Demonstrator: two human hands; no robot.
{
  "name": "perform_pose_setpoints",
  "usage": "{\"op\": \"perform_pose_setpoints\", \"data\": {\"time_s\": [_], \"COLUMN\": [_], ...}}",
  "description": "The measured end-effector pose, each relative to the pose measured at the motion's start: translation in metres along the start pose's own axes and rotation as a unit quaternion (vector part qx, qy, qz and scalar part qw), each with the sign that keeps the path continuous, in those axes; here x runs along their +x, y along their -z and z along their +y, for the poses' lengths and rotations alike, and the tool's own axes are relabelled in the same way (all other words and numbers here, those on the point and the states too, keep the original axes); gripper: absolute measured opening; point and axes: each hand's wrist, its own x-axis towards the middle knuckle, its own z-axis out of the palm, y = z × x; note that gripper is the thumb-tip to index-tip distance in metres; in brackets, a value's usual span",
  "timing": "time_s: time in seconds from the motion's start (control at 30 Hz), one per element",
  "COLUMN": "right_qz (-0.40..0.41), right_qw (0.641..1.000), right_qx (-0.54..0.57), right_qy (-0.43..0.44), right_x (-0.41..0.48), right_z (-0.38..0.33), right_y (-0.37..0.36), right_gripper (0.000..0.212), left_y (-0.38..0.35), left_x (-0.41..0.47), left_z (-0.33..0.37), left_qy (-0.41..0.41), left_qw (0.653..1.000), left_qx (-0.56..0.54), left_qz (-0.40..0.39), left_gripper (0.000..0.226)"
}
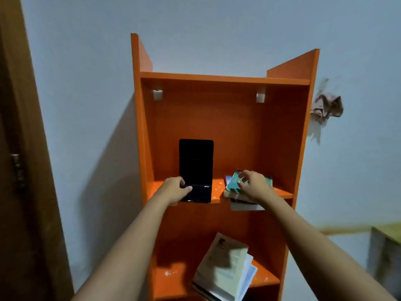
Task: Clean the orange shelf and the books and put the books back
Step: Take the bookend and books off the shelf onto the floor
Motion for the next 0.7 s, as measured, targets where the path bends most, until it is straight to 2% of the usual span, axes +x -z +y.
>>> {"op": "perform_pose_setpoints", "data": {"time_s": [0.1, 0.17, 0.23, 0.37, 0.57, 0.7], "right_qz": [0.014, 0.007, -0.004, 0.038, 0.071, 0.087], "right_qw": [0.996, 0.993, 0.993, 0.993, 0.988, 0.981], "right_qx": [-0.067, -0.069, -0.039, 0.035, 0.101, 0.133], "right_qy": [-0.057, -0.092, -0.108, -0.11, -0.092, -0.115], "right_x": [-0.001, -0.005, -0.009, -0.018, -0.03, -0.025], "right_z": [0.032, 0.048, 0.057, 0.063, 0.066, 0.081], "right_y": [0.007, 0.009, 0.004, -0.001, -0.007, -0.008], "right_gripper": [0.042, 0.046, 0.047, 0.042, 0.047, 0.05], "left_y": [-0.013, -0.023, -0.032, -0.04, -0.048, -0.046], "left_x": [0.009, 0.013, 0.015, 0.012, 0.003, 0.009], "left_z": [-0.001, -0.005, -0.006, -0.006, 0.007, 0.006], "left_qy": [0.031, 0.046, 0.051, 0.044, -0.002, 0.004], "left_qw": [0.999, 0.999, 0.998, 0.998, 0.997, 0.995], "left_qx": [0.007, 0.009, 0.013, 0.014, -0.011, -0.014], "left_qz": [0.026, 0.024, 0.023, 0.05, 0.077, 0.096], "left_gripper": [0.031, 0.032, 0.033, 0.035, 0.021, 0.036]}}
